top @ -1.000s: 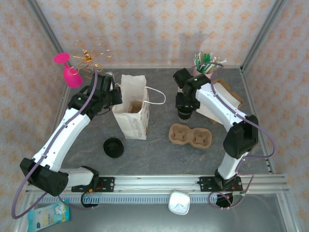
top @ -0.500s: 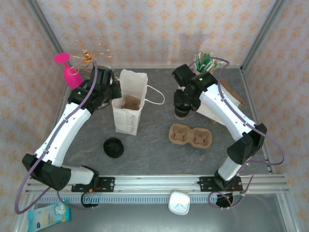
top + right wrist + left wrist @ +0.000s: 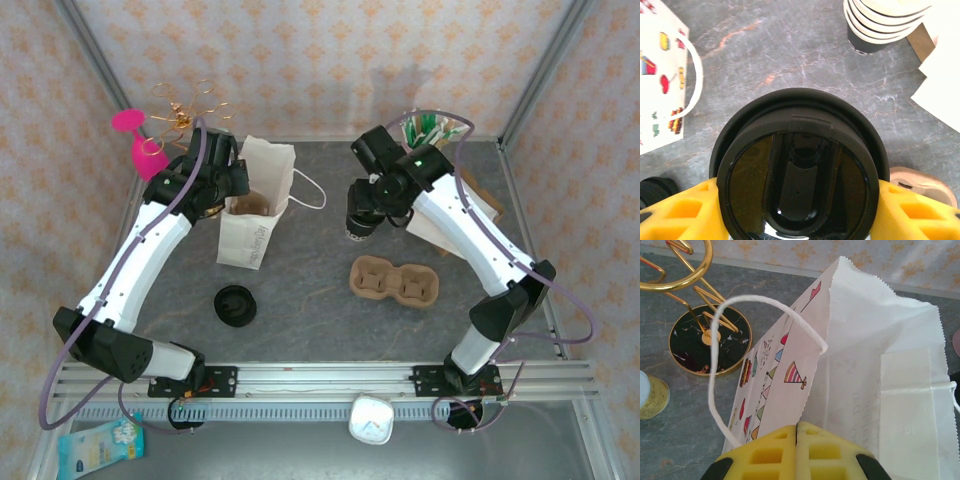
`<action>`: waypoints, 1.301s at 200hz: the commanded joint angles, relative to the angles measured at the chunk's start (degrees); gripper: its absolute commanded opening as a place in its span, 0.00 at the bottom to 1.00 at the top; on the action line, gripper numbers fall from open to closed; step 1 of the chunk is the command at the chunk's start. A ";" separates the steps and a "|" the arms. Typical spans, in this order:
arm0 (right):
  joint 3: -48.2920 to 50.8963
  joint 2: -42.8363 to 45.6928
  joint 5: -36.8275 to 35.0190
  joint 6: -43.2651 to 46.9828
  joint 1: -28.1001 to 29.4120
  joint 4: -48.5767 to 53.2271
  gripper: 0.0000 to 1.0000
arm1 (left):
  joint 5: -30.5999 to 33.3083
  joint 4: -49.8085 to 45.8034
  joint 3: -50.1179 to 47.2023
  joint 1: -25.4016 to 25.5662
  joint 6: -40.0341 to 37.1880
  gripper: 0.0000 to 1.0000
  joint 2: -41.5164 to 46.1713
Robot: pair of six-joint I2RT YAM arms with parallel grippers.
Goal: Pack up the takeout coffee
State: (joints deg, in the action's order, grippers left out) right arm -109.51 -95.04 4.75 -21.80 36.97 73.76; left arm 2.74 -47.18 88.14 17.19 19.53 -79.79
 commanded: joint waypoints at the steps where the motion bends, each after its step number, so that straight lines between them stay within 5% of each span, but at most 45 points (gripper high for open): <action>1: -3.33 -0.38 0.51 0.77 0.82 1.20 0.60 | 1.31 -1.02 1.17 -0.22 -1.27 0.00 -1.36; 31: -6.55 -1.11 1.26 1.16 1.09 1.21 0.60 | -0.42 -1.04 2.96 -0.22 -0.95 0.00 -1.90; 66: -8.69 -1.63 1.92 2.24 1.26 1.17 0.60 | 7.87 -7.29 9.72 -0.23 -4.19 0.00 -5.70; 147: -15.09 -3.73 5.79 3.24 1.71 1.21 0.59 | 10.82 -9.72 14.13 0.33 -6.17 0.00 -9.58; 260: -20.12 -4.96 6.37 4.67 2.05 1.21 0.59 | 8.45 -10.57 24.47 5.56 -7.58 0.00 -18.50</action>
State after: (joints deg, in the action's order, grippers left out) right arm -127.87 -100.57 11.81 -18.13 38.59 74.22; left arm 9.47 -55.18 108.09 21.47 13.85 -95.88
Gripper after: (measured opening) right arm 0.598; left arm 0.064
